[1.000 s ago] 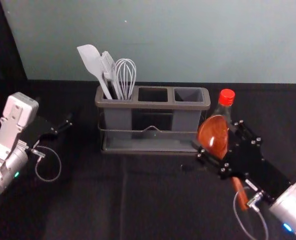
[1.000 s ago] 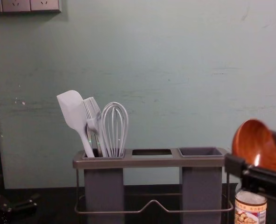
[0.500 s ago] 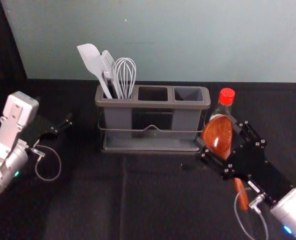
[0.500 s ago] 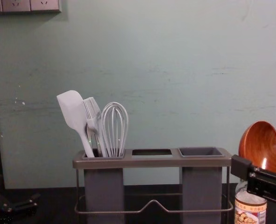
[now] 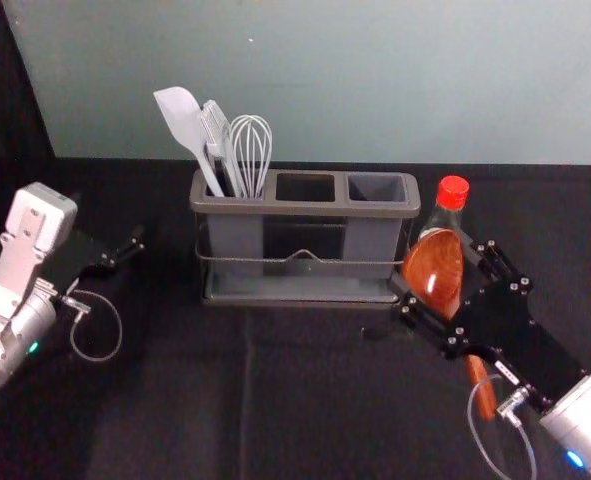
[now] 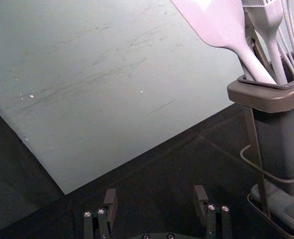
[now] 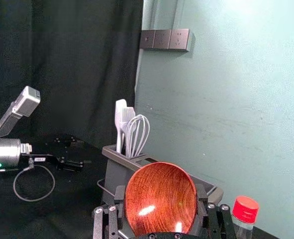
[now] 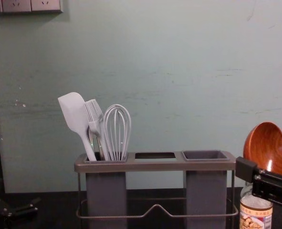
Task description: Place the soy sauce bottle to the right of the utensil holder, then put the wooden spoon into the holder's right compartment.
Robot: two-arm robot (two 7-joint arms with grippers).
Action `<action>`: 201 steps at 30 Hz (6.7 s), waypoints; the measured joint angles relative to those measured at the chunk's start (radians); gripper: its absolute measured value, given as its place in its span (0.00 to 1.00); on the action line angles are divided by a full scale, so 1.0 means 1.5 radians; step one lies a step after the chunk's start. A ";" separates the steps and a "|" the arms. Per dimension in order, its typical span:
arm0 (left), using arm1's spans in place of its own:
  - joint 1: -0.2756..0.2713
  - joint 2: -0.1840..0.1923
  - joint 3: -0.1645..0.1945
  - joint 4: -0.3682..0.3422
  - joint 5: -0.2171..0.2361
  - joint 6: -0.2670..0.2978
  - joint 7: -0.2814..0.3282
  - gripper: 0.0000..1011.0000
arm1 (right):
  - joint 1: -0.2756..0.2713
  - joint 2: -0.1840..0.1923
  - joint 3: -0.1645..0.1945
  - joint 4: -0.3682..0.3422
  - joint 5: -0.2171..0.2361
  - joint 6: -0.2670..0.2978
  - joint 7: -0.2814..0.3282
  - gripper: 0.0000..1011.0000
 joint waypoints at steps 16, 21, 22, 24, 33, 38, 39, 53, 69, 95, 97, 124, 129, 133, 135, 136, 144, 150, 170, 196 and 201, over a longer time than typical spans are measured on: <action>0.000 0.000 0.000 0.000 0.000 0.000 0.000 0.99 | 0.054 -0.022 0.012 0.040 0.040 -0.170 -0.001 0.83; 0.000 0.000 0.000 0.000 0.000 0.000 0.000 0.99 | 0.107 -0.027 -0.006 0.071 0.063 -0.177 0.027 0.83; 0.000 0.000 0.000 0.000 0.000 0.000 0.000 0.99 | 0.117 -0.027 -0.010 0.078 0.068 -0.177 0.032 0.83; 0.000 0.000 0.000 0.000 0.000 0.000 0.000 0.99 | 0.139 -0.027 -0.017 0.093 0.078 -0.177 0.044 0.83; 0.000 0.000 0.000 0.000 0.000 0.000 0.000 0.99 | 0.286 -0.035 -0.058 0.205 0.133 -0.167 0.102 0.83; 0.000 0.000 0.000 0.000 0.000 0.000 0.000 0.99 | 0.366 -0.061 -0.079 0.281 0.149 -0.174 0.116 0.83; 0.000 0.000 0.000 0.000 0.000 0.000 0.000 0.99 | 0.377 -0.065 -0.081 0.291 0.149 -0.176 0.118 0.83; 0.000 0.000 0.000 0.000 0.000 0.000 0.000 0.99 | 0.488 -0.121 -0.106 0.430 0.143 -0.217 0.120 0.83; 0.000 0.000 0.000 0.000 0.000 0.000 0.000 0.99 | 0.522 -0.159 -0.114 0.531 0.131 -0.257 0.124 0.83; 0.000 0.000 0.000 0.000 0.000 0.000 0.000 0.99 | 0.442 -0.153 -0.108 0.519 0.116 -0.289 0.125 0.83; 0.000 0.000 0.000 0.000 0.000 0.000 0.000 0.99 | 0.440 -0.152 -0.108 0.522 0.116 -0.290 0.125 0.83; 0.000 0.000 0.000 0.000 0.000 0.000 0.000 0.99 | 0.409 -0.148 -0.090 0.512 0.115 -0.292 0.121 0.98; 0.000 0.000 0.000 0.000 0.000 0.000 0.000 0.99 | 0.404 -0.147 -0.085 0.485 0.115 -0.287 0.114 0.99; 0.000 0.000 0.000 0.000 0.000 0.000 0.000 0.99 | 0.384 -0.140 -0.079 0.443 0.109 -0.278 0.100 0.99; 0.000 0.000 0.000 0.000 0.000 0.000 0.000 0.99 | 0.370 -0.136 -0.076 0.420 0.105 -0.273 0.094 0.99; 0.000 0.000 0.000 0.000 0.000 0.000 0.000 0.99 | 0.352 -0.131 -0.073 0.396 0.101 -0.266 0.087 0.99; 0.000 0.000 0.000 0.000 0.000 0.000 0.000 0.99 | 0.245 -0.102 -0.050 0.282 0.096 -0.254 0.063 0.99; 0.000 0.000 0.000 0.000 0.000 0.000 0.000 0.99 | 0.169 -0.084 -0.014 0.224 0.078 -0.264 0.038 0.99; 0.000 0.000 0.000 0.000 0.000 0.000 0.000 0.99 | 0.206 -0.094 0.114 0.282 -0.171 -0.126 -0.138 0.99; 0.000 0.000 0.000 0.000 0.000 0.000 0.000 0.99 | 0.290 -0.095 0.060 0.346 -0.180 0.086 -0.151 0.99; 0.000 0.000 0.000 0.000 0.000 0.000 0.000 0.99 | 0.305 -0.095 0.048 0.361 -0.176 0.092 -0.143 0.99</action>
